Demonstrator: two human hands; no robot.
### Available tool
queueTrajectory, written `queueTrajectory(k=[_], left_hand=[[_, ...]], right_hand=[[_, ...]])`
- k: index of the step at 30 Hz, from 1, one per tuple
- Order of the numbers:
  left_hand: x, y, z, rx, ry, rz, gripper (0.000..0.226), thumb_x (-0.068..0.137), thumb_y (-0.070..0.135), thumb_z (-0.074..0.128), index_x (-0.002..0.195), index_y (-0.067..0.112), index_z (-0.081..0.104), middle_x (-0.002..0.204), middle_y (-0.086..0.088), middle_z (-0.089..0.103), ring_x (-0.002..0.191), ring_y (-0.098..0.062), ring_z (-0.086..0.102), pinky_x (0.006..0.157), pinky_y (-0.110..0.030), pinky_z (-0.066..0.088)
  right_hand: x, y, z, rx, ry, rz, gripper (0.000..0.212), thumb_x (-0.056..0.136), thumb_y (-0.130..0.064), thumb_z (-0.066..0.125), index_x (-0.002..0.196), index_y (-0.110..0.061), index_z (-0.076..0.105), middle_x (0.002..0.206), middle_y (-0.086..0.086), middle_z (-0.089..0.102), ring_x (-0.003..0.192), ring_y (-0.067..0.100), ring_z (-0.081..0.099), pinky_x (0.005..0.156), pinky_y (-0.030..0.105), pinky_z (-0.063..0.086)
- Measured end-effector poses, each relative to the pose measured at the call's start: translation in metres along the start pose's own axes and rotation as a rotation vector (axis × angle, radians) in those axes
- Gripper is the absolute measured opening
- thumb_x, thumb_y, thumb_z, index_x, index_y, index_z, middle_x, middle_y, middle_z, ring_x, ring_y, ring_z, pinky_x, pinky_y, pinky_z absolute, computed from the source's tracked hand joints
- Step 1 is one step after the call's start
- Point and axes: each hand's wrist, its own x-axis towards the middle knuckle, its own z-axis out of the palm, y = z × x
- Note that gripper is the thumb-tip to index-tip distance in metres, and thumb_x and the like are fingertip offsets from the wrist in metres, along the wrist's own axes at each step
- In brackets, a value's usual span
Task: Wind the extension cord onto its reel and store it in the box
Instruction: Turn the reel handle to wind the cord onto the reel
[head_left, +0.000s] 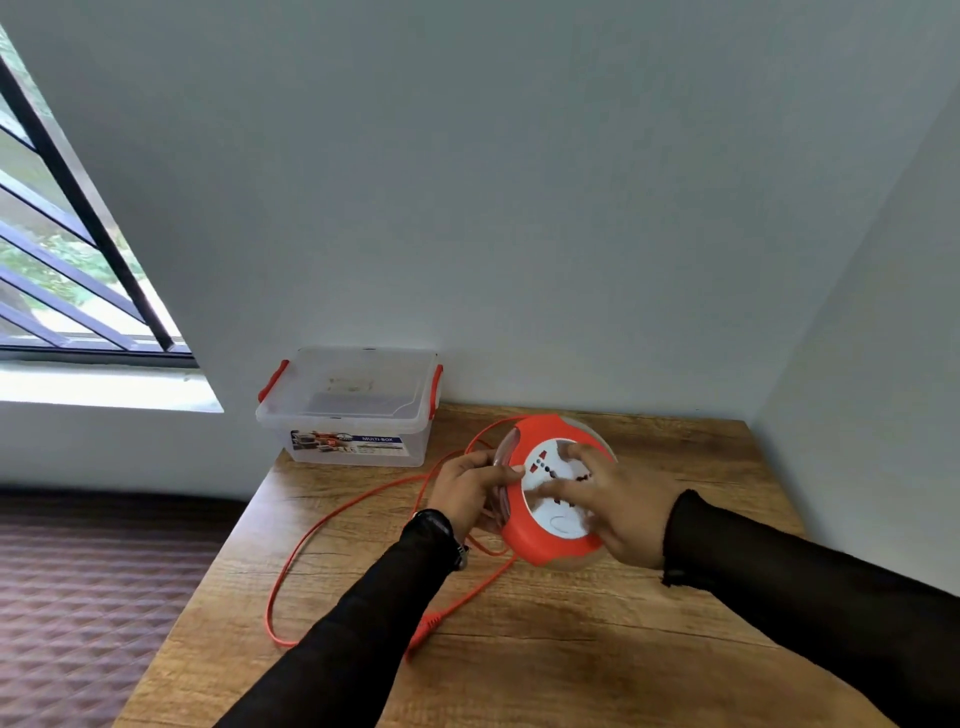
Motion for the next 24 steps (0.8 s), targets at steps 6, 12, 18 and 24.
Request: queueTrajectory(k=[6,12,18,24], left_hand=[[-0.002,0.004,-0.004,0.095,-0.149,-0.01,0.016,0.08,0.005,0.065,0.065,0.01,0.063,0.049,0.006,0.061,0.043,-0.01,0.055,0.044,-0.015,0.042],[-0.007,0.001,-0.002,0.192,-0.215,-0.005,0.01,0.08,0.012,0.068,0.09,0.008,0.068,0.059,0.005,0.065,0.045,-0.009,0.06,0.044,-0.018,0.047],[-0.007,-0.015,-0.002,0.176,-0.236,-0.03,0.021,0.079,0.015,0.072,0.099,0.015,0.067,0.08,0.0,0.068,0.054,-0.01,0.063,0.052,-0.026,0.054],[-0.012,-0.037,0.012,-0.061,-0.138,-0.061,0.026,0.076,0.01,0.075,0.099,0.005,0.065,0.079,-0.008,0.066,0.056,-0.016,0.06,0.057,-0.031,0.052]], right_hand=[[0.0,-0.011,0.002,-0.156,-0.251,-0.057,0.062,0.095,-0.037,0.046,0.141,-0.053,0.007,0.141,0.011,0.034,0.111,0.033,0.053,0.082,0.039,0.054],[-0.003,-0.005,0.003,-0.414,-0.039,-0.202,0.067,0.066,-0.048,0.073,0.126,-0.046,0.044,0.091,0.005,0.067,0.081,0.022,0.064,0.074,0.034,0.052],[-0.001,0.004,0.028,-0.422,0.138,-0.207,0.073,0.042,-0.053,0.087,0.109,-0.045,0.061,0.07,0.0,0.066,0.064,0.016,0.065,0.065,0.031,0.057],[0.002,0.003,0.043,-0.107,0.137,0.141,0.075,0.074,-0.052,0.064,0.14,-0.045,0.029,0.103,0.006,0.066,0.097,0.026,0.059,0.079,0.037,0.05]])
